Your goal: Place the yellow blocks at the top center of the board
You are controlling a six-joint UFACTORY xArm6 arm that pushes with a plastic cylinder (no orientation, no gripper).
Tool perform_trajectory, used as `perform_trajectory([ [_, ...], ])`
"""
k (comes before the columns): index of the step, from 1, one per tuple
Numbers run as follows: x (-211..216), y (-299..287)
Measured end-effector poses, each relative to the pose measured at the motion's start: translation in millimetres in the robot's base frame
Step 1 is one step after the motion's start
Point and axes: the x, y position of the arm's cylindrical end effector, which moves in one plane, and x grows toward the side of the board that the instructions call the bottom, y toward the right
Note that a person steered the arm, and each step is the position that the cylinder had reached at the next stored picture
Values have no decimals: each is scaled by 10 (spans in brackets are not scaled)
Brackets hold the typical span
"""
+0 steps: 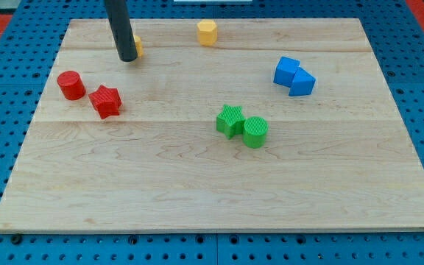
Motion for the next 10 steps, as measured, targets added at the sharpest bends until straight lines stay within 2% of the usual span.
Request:
perform_trajectory([
  [1, 43, -311],
  [2, -181, -515],
  [4, -278, 564],
  [5, -273, 570],
  [6, -405, -129],
  [7, -667, 360],
  [8, -654, 685],
  [9, -800, 696],
  [10, -1020, 1270],
])
